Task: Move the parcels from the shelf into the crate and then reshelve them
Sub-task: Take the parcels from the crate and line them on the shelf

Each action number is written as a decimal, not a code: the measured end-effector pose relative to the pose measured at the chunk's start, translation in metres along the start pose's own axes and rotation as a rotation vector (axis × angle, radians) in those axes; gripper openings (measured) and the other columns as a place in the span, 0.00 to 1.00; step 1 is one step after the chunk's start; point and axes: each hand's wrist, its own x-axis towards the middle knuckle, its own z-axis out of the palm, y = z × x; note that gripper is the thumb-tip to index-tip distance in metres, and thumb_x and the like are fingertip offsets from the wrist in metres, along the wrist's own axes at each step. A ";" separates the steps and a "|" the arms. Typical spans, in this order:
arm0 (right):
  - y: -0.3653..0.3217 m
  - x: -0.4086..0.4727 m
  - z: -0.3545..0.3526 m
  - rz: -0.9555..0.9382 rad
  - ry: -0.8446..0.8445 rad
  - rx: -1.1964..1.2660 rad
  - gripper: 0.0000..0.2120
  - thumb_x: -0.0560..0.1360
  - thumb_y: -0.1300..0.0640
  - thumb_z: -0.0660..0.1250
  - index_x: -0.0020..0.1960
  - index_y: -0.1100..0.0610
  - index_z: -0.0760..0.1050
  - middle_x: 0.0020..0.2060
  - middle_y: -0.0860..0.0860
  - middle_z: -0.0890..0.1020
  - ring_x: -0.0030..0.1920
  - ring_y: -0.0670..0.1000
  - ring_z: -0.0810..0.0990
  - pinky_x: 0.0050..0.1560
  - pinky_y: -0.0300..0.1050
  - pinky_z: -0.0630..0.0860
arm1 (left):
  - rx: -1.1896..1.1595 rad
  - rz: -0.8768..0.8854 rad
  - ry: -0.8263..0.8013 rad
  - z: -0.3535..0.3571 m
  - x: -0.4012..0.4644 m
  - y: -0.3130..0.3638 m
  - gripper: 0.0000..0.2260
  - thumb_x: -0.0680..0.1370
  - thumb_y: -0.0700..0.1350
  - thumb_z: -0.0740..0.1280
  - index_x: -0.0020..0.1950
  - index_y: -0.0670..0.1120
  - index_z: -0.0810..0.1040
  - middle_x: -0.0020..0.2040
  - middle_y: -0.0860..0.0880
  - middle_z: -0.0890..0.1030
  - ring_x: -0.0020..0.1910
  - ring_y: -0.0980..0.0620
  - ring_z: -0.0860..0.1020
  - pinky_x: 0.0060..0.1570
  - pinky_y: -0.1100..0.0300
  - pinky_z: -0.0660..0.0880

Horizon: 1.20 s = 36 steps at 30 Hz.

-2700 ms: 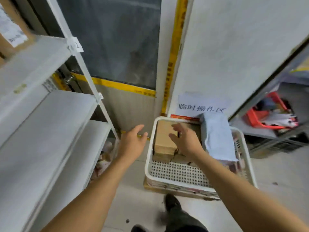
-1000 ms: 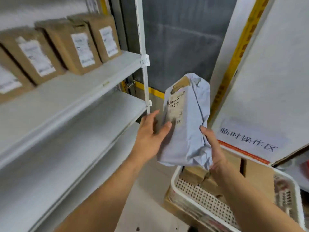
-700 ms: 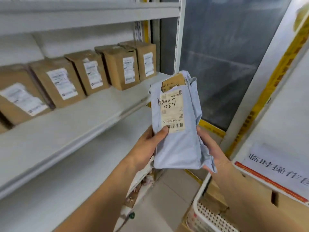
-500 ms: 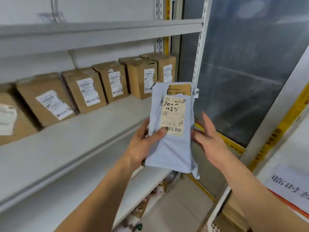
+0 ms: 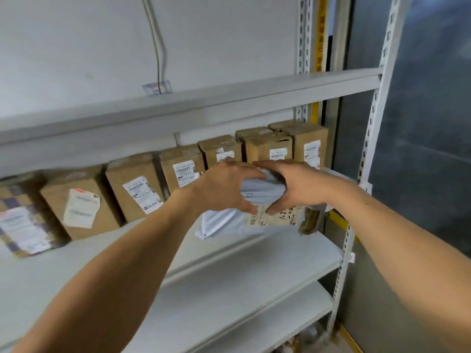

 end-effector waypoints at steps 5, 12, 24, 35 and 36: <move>0.050 0.027 0.013 0.082 0.149 0.355 0.43 0.62 0.40 0.86 0.72 0.33 0.70 0.63 0.35 0.80 0.61 0.42 0.81 0.61 0.47 0.81 | 0.162 -0.250 0.577 0.045 -0.012 -0.025 0.32 0.78 0.55 0.74 0.79 0.47 0.71 0.78 0.46 0.71 0.76 0.40 0.67 0.76 0.40 0.65; 0.053 0.066 0.050 0.152 0.335 1.091 0.24 0.71 0.53 0.82 0.62 0.42 0.77 0.57 0.48 0.87 0.50 0.46 0.88 0.46 0.42 0.85 | -1.115 -0.742 0.283 0.123 -0.022 -0.032 0.33 0.77 0.62 0.75 0.78 0.59 0.66 0.73 0.54 0.76 0.67 0.50 0.78 0.57 0.51 0.81; 0.075 0.137 0.100 0.270 0.187 0.628 0.26 0.80 0.47 0.73 0.75 0.51 0.71 0.65 0.49 0.77 0.61 0.51 0.79 0.63 0.51 0.79 | -0.634 -0.805 0.507 0.144 0.014 -0.078 0.30 0.82 0.49 0.71 0.80 0.57 0.62 0.68 0.48 0.80 0.61 0.43 0.82 0.56 0.44 0.84; 0.084 0.152 0.146 0.326 0.650 0.382 0.16 0.81 0.56 0.72 0.68 0.50 0.78 0.50 0.52 0.87 0.44 0.55 0.84 0.42 0.50 0.82 | -0.454 -0.888 0.525 0.182 0.039 -0.099 0.28 0.77 0.45 0.76 0.74 0.53 0.69 0.58 0.48 0.85 0.46 0.44 0.84 0.42 0.47 0.84; 0.084 0.154 0.147 0.336 0.655 0.378 0.15 0.81 0.56 0.71 0.67 0.51 0.78 0.50 0.52 0.87 0.44 0.54 0.83 0.41 0.47 0.80 | -0.468 -0.883 0.522 0.182 0.042 -0.103 0.29 0.76 0.44 0.76 0.74 0.52 0.69 0.59 0.48 0.85 0.47 0.43 0.84 0.43 0.47 0.84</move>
